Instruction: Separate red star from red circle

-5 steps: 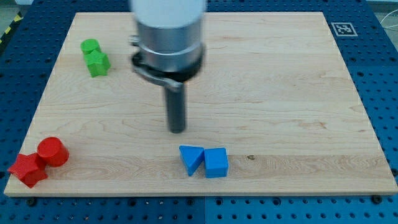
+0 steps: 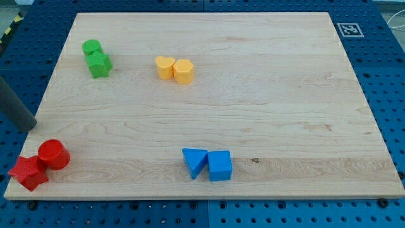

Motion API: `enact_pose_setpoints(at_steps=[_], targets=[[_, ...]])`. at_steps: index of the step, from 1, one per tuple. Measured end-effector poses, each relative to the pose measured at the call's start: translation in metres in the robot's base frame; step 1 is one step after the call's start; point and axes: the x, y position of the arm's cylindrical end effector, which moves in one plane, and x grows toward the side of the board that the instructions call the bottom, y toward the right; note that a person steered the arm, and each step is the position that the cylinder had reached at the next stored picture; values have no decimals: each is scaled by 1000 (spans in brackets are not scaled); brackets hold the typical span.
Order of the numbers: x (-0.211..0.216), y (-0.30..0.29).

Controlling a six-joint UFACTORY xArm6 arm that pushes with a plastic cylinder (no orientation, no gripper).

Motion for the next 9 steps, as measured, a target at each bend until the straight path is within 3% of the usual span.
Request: enact_pose_setpoints(at_steps=[2, 3, 5, 9], targets=[[21, 0], [71, 1], [101, 27], [111, 91]])
